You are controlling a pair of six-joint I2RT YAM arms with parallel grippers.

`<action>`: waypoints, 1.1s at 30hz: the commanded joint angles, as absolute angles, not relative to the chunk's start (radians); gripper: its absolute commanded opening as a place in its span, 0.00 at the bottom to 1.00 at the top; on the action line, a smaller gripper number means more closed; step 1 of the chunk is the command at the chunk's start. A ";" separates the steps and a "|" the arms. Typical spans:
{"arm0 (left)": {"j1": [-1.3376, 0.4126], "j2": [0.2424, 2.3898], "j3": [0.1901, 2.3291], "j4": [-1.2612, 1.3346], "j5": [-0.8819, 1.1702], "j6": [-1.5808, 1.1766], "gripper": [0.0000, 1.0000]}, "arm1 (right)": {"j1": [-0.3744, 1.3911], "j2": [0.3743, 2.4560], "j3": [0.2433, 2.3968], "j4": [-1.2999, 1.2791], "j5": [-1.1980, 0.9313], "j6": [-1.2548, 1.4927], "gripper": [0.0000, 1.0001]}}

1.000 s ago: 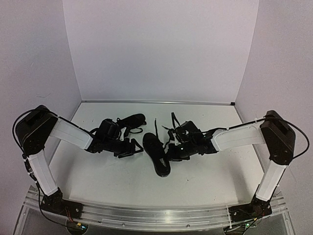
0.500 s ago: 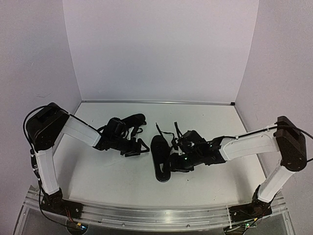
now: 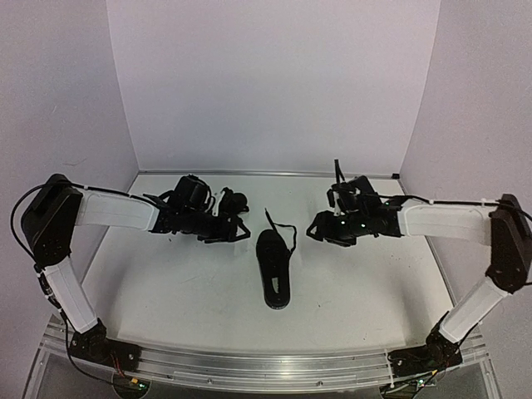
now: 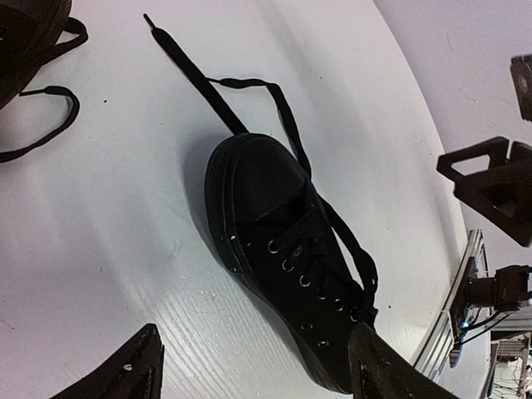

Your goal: Tie the shoes

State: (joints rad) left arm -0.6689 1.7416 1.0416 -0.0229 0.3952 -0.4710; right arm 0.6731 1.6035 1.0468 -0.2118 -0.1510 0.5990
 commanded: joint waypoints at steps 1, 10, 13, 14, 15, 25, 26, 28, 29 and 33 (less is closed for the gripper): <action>-0.671 1.708 1.078 -0.077 0.370 -0.443 0.76 | 0.689 1.798 1.229 -0.288 -0.133 0.454 0.55; -0.670 1.776 1.236 -0.187 0.303 -0.365 0.75 | 0.687 2.068 1.497 -0.344 -0.051 0.398 0.54; -0.670 1.812 1.305 -0.230 0.269 -0.346 0.75 | 0.679 2.130 1.563 -0.363 -0.025 0.401 0.53; -0.670 1.820 1.323 -0.236 0.261 -0.343 0.75 | 0.677 2.147 1.578 -0.366 -0.016 0.402 0.52; -0.670 1.825 1.337 -0.240 0.254 -0.342 0.75 | 0.675 2.161 1.591 -0.368 -0.007 0.403 0.52; -0.670 1.825 1.375 -0.265 0.192 -0.340 0.75 | 0.668 2.305 1.694 -0.410 0.034 0.375 0.47; -0.670 1.818 1.373 -0.265 0.186 -0.343 0.75 | 0.666 2.309 1.692 -0.413 0.041 0.374 0.45; -0.668 1.803 1.368 -0.264 0.179 -0.346 0.75 | 0.660 2.308 1.680 -0.415 0.048 0.372 0.39; -0.667 1.796 1.366 -0.266 0.176 -0.347 0.75 | 0.656 2.307 1.673 -0.416 0.049 0.369 0.33; -0.658 1.767 1.359 -0.277 0.160 -0.353 0.75 | 0.646 2.254 1.629 -0.420 0.045 0.356 0.01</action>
State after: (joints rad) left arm -0.6680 1.8342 1.3293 -0.2598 0.1971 -0.3583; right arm 0.6624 2.2761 1.6675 -0.3786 0.0181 0.3694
